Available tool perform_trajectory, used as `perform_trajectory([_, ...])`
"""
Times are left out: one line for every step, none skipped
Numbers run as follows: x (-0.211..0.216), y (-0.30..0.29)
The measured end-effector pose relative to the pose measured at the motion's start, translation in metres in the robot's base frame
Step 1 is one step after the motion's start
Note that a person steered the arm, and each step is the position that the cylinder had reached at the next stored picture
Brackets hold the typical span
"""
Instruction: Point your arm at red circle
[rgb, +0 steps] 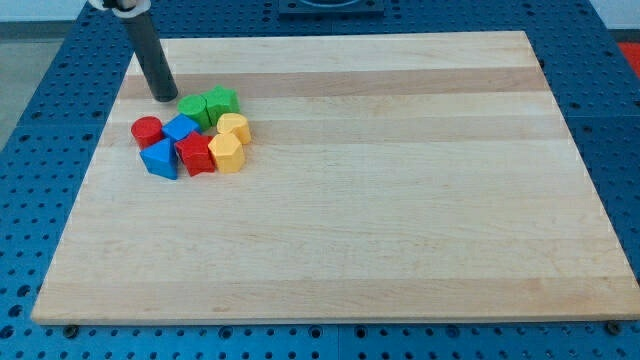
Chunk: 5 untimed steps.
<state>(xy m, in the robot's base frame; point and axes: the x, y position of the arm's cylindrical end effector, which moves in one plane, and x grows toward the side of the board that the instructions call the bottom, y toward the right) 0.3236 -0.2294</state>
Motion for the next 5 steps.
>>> perform_trajectory([0.014, 0.000])
perform_trajectory([0.023, 0.000])
perform_trajectory([0.029, 0.000])
perform_trajectory([0.026, 0.000])
perform_trajectory([-0.009, 0.000])
